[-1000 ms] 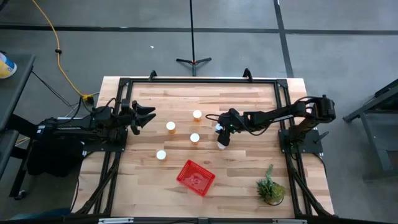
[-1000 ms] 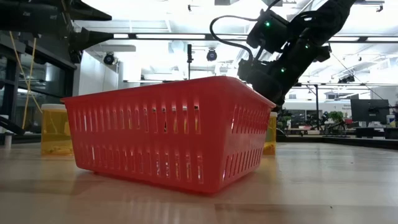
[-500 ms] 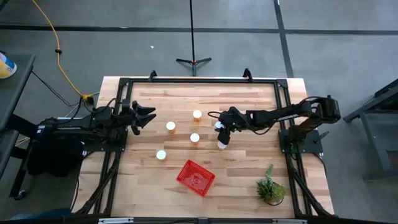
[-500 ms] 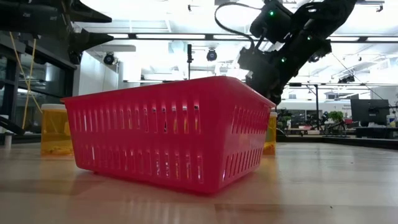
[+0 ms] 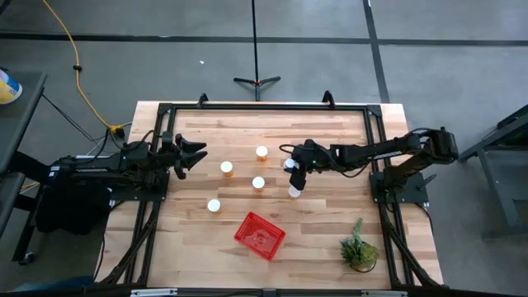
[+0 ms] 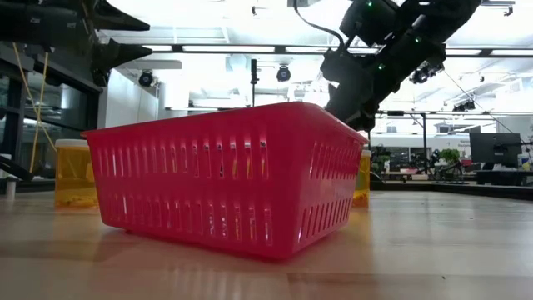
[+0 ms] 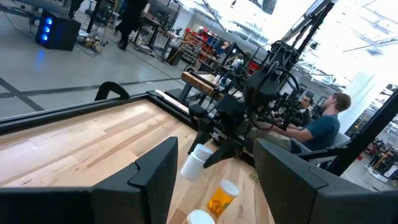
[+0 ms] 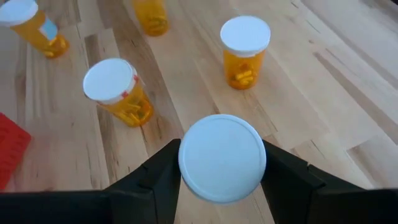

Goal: Pick and place pill bottles into a basket
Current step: Put the white pill bottle into the red basket

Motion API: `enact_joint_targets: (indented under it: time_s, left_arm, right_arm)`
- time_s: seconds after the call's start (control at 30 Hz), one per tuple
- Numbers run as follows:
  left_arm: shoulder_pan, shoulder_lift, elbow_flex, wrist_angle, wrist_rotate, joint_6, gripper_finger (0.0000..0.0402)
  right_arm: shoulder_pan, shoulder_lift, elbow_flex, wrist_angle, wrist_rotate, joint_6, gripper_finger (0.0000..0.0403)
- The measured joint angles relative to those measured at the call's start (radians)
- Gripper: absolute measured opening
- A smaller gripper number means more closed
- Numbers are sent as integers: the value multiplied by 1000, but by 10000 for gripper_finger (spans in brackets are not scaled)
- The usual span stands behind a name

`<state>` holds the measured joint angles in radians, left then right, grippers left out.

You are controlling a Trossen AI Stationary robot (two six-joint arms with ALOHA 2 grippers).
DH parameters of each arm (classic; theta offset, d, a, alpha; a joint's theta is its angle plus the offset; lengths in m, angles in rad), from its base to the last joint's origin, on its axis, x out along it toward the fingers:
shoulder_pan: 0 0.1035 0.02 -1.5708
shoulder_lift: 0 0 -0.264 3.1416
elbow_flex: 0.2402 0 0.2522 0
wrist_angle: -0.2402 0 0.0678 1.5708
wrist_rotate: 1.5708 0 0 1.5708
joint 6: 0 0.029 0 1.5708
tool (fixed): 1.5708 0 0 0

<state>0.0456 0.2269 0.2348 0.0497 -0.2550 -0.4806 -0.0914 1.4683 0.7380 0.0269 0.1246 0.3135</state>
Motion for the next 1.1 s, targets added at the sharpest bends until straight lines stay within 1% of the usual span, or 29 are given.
enact_joint_targets:
  time_s: [0.3, 0.63, 1.1]
  left_arm:
    - [0, 0, 0, 0, 0, 0, 243]
    - [0, 0, 0, 1, 0, 0, 243]
    - [0, 0, 0, 1, 0, 0, 243]
  right_arm:
    - [0, -52, 0, 11, 0, 0, 181]
    - [1, -94, 1, 76, -3, 4, 181]
    - [3, -97, 1, 114, -30, 38, 181]
